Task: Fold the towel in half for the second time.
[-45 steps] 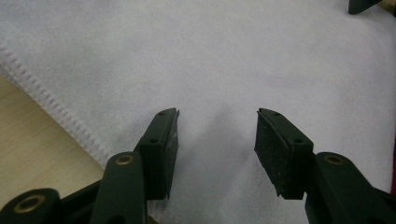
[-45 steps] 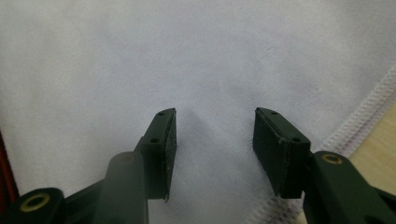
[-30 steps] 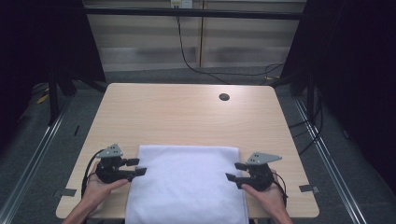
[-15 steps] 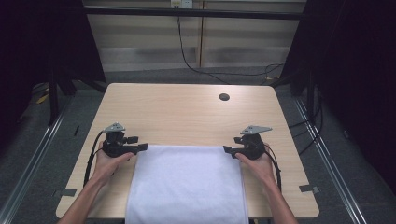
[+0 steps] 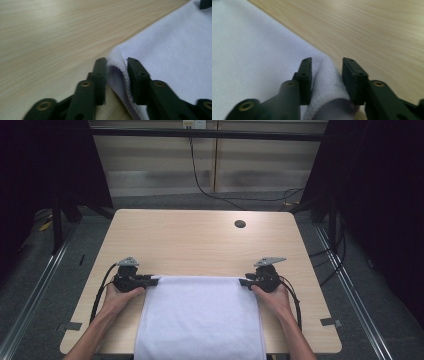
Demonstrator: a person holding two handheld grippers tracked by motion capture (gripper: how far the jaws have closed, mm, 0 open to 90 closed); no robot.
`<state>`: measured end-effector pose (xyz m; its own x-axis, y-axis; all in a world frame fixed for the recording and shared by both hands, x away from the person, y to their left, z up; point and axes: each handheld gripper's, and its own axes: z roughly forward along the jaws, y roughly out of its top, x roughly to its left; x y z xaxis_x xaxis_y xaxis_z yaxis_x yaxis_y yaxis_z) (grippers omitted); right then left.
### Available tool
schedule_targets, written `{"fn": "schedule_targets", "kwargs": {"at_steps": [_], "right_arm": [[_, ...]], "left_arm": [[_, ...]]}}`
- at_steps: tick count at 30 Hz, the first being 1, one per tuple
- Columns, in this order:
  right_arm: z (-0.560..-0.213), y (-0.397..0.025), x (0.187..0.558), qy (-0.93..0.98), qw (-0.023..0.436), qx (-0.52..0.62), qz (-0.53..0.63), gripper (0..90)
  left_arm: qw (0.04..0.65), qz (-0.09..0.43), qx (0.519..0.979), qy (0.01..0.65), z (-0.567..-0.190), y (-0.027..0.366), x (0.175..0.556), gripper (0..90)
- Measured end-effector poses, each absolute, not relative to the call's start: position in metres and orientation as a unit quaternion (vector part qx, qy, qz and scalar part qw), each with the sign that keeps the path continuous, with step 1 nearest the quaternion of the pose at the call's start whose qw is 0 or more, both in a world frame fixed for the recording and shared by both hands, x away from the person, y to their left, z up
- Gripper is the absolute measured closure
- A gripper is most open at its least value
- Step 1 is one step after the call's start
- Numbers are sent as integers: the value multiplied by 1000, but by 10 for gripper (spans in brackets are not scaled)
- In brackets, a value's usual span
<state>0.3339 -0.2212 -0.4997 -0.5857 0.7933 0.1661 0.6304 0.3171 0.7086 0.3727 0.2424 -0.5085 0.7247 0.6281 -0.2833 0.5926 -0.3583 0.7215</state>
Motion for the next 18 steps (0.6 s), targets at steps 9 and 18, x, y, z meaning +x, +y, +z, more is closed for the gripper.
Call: {"fn": "schedule_targets", "kwargs": {"at_steps": [9,18], "right_arm": [[-496,-229,330,788,100,442,418,858],[-475,-234,333,764,111,442,457,862]], "left_arm": [[458,9,805,376,-504,247,373,833],[496,23,782,376,-487,253,378,839]]}}
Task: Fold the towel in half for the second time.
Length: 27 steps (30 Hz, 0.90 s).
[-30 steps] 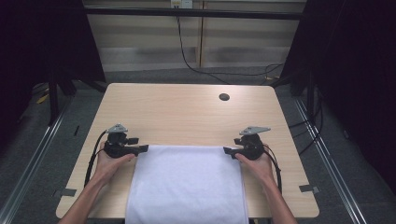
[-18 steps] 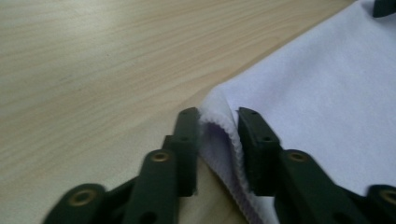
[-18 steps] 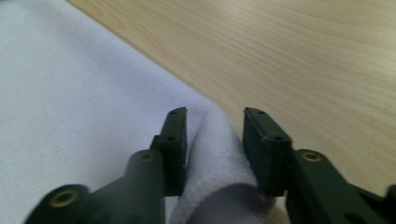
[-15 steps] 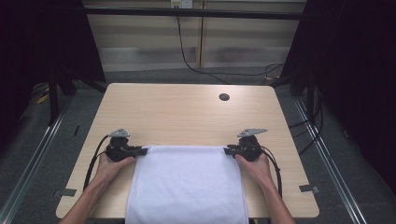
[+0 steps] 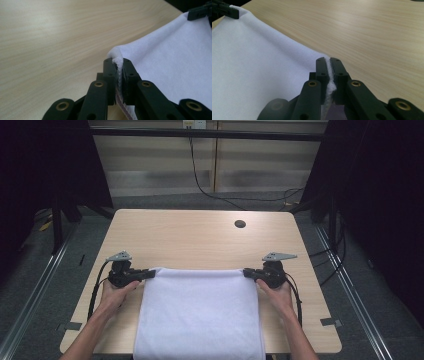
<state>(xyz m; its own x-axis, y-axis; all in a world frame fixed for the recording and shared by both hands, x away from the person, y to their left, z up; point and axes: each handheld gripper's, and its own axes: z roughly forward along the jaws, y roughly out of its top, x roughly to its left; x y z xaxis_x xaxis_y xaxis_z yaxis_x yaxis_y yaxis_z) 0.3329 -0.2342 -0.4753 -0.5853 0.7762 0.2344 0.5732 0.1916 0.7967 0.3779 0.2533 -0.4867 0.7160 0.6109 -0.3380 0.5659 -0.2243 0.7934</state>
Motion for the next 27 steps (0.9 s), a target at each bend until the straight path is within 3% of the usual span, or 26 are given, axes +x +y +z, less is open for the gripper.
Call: {"fn": "schedule_targets", "kwargs": {"at_steps": [27], "right_arm": [[-398,-243,373,742,171,425,489,867]], "left_arm": [[529,80,760,369,-414,237,424,844]]}}
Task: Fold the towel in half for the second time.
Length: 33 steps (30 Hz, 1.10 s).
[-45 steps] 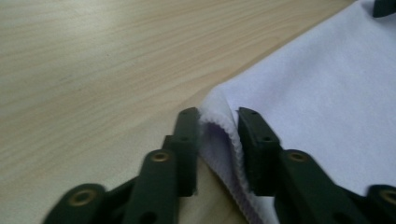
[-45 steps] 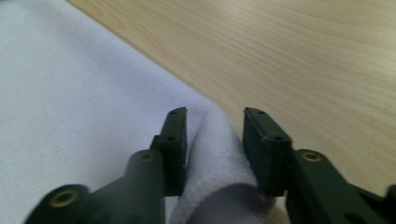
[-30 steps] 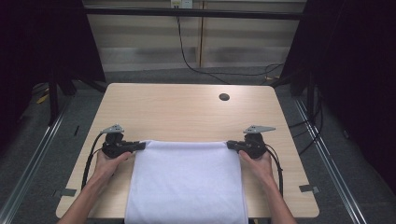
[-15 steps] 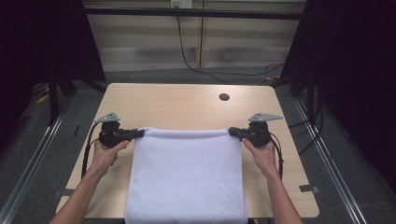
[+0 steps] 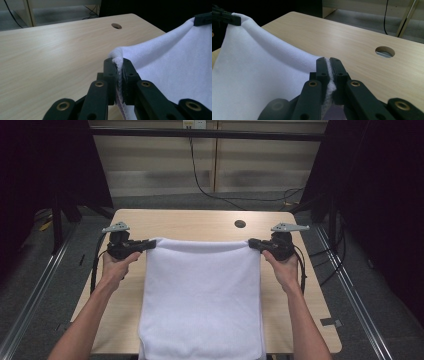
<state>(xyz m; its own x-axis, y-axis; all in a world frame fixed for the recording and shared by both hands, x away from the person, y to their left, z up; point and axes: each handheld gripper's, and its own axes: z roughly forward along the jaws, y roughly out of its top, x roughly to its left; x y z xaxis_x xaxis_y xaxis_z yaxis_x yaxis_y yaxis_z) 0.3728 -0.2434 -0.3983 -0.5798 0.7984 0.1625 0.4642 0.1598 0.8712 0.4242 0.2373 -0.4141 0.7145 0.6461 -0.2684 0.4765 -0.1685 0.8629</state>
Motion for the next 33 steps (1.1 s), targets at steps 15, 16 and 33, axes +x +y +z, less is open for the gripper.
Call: {"fn": "schedule_targets", "kwargs": {"at_steps": [15,16,33], "right_arm": [[-384,-251,381,728,187,430,500,868],[-382,-251,379,727,188,429,502,868],[-390,-249,307,742,161,369,536,866]], "left_arm": [[550,92,745,366,-399,231,428,845],[549,94,748,361,-398,230,425,845],[574,84,750,318,-405,255,349,841]]}}
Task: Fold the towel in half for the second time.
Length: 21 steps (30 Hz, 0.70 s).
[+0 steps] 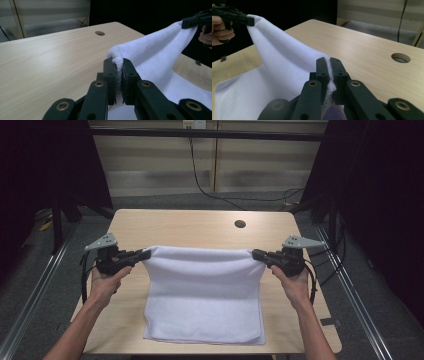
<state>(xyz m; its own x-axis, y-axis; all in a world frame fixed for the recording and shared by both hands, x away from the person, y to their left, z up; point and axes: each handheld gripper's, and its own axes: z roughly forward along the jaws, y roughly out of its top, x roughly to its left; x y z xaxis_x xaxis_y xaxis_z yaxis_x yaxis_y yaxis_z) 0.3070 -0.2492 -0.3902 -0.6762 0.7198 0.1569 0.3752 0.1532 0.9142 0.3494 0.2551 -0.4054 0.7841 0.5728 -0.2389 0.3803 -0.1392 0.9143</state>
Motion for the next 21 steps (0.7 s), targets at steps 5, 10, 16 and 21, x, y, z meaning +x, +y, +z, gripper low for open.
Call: {"fn": "schedule_targets", "kwargs": {"at_steps": [5,10,16,21], "right_arm": [[-394,-245,277,756,157,352,529,865],[-402,-244,248,763,154,346,524,865],[-410,-242,222,773,149,339,515,864],[-428,-240,204,780,138,348,502,861]], "left_arm": [[572,75,755,312,-416,258,325,841],[574,66,758,303,-416,263,303,841],[564,63,767,299,-426,265,281,839],[550,45,776,305,-447,266,266,837]]}}
